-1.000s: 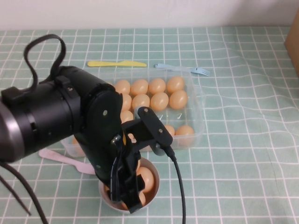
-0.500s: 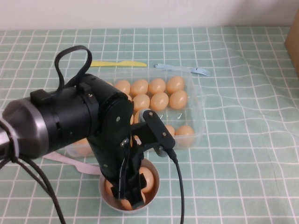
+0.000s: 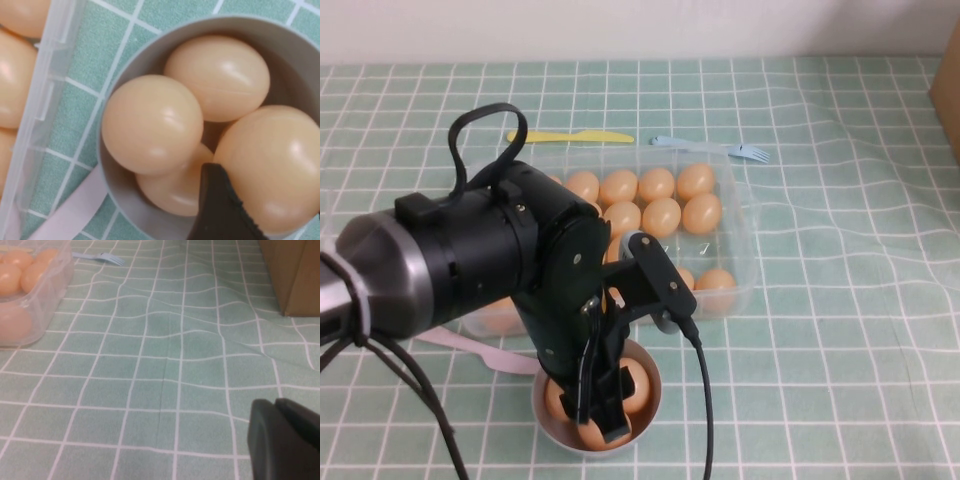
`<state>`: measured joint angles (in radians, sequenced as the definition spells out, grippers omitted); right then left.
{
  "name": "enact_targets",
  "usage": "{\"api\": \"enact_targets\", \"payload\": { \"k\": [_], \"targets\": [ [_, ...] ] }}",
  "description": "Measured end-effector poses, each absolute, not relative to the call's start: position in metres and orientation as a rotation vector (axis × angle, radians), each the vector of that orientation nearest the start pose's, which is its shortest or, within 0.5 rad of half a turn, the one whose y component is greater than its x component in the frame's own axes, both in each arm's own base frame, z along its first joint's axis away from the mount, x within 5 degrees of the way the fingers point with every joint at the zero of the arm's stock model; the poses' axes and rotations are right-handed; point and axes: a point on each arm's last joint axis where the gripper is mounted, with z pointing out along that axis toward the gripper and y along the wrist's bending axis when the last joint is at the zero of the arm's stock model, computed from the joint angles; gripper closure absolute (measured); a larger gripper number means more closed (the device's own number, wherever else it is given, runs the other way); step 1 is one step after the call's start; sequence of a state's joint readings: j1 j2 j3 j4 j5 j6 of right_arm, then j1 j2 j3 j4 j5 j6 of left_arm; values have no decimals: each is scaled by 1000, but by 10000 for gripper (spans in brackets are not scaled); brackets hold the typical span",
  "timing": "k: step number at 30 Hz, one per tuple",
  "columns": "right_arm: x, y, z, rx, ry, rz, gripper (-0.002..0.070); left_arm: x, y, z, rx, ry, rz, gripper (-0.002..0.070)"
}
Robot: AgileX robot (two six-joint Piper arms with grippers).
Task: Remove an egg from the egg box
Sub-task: Place the egg in the bowl
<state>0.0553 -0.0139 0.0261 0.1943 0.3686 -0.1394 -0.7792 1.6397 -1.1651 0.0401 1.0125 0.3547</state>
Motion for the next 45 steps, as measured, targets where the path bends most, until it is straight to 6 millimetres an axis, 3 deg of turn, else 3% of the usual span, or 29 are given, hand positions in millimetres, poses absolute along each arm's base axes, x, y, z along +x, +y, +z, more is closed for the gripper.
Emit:
{"api": "enact_targets", "payload": {
  "k": [29, 39, 45],
  "targets": [
    [52, 9, 173, -61, 1858, 132, 694, 229, -218, 230, 1646, 2494, 52, 332],
    [52, 9, 173, -61, 1858, 132, 694, 227, -218, 230, 1650, 2520, 40, 208],
    [52, 9, 173, -61, 1858, 132, 694, 228, -219, 234, 1640, 2515, 27, 190]
  ]
}}
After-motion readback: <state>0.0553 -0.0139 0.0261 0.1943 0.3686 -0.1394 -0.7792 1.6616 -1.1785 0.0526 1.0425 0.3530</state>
